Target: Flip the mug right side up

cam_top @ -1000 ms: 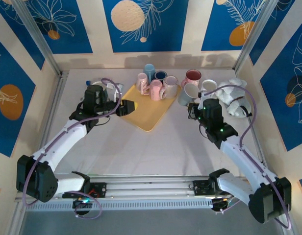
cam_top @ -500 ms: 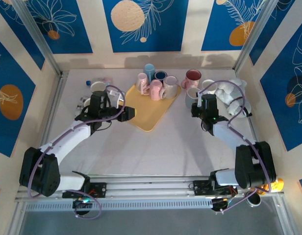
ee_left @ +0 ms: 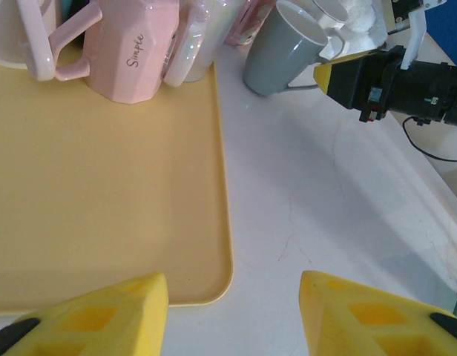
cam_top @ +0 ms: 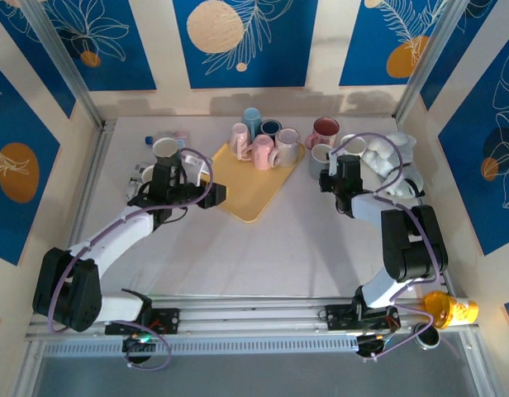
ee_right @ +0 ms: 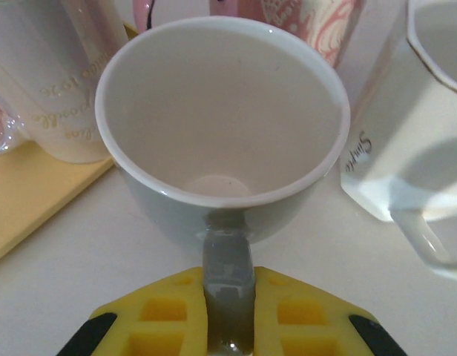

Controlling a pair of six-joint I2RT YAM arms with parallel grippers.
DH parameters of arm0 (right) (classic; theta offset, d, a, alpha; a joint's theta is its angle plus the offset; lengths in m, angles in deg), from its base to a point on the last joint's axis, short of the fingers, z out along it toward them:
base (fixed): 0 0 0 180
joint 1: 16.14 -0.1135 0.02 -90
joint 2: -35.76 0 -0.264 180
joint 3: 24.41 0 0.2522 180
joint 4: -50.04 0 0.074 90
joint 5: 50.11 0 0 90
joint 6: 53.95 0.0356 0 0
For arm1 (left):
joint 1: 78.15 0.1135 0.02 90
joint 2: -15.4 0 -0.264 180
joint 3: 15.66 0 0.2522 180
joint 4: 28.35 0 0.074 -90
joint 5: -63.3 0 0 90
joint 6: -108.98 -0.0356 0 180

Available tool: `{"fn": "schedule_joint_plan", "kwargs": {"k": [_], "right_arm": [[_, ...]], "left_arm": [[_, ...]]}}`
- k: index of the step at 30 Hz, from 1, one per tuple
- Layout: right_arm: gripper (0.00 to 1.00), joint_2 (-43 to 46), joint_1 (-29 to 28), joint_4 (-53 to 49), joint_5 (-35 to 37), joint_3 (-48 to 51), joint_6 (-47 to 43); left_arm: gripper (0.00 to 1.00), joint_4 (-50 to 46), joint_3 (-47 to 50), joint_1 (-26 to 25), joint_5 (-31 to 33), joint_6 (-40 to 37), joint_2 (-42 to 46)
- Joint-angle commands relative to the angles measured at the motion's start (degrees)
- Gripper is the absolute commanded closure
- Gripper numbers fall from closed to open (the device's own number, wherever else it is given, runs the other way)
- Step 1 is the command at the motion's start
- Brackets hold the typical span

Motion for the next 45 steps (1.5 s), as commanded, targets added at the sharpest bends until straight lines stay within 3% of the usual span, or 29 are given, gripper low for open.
{"fn": "schedule_joint_plan", "kwargs": {"k": [1,5,10,16,21,26,31,37,45], "right_arm": [[1.00,-0.97,0.07,6.03,-1.21,-3.46,-1.54],[0.91,-2.07,-0.20,5.80,-1.03,-4.19,-1.69],[0.68,-1.66,-0.63,4.35,-0.44,-4.78,-1.61],[0.53,6.44,-0.69,-5.28,0.29,-4.83,4.65],[0.49,15.82,0.40,-23.57,-7.71,-7.57,11.92],[0.50,19.26,0.87,-39.04,-16.54,-11.75,18.43],[0.50,21.97,1.12,-42.02,-19.68,-10.97,23.25],[0.50,21.51,1.95,-43.29,-21.04,-11.33,25.68],[0.50,22.32,3.54,-41.83,-22.87,-10.53,28.10]], "left_arm": [[0.50,1.93,0.46,0.58,0.88,-1.80,-0.55],[0.49,2.03,0.46,0.56,1.27,-2.27,-0.43],[0.47,1.30,0.43,0.55,2.62,-3.44,-0.56],[0.41,2.89,0.29,0.54,3.49,-8.69,-1.45],[0.40,5.22,-3.86,0.54,2.07,-15.01,-6.70],[0.45,1.26,-14.79,-0.92,3.61,-8.92,-16.22],[0.45,-0.78,-24.25,-7.10,10.04,-4.65,-24.23],[0.47,-4.64,-37.36,-12.45,12.33,4.76,-34.76],[0.48,-8.12,-47.87,-14.81,18.12,12.16,-43.67]]}}
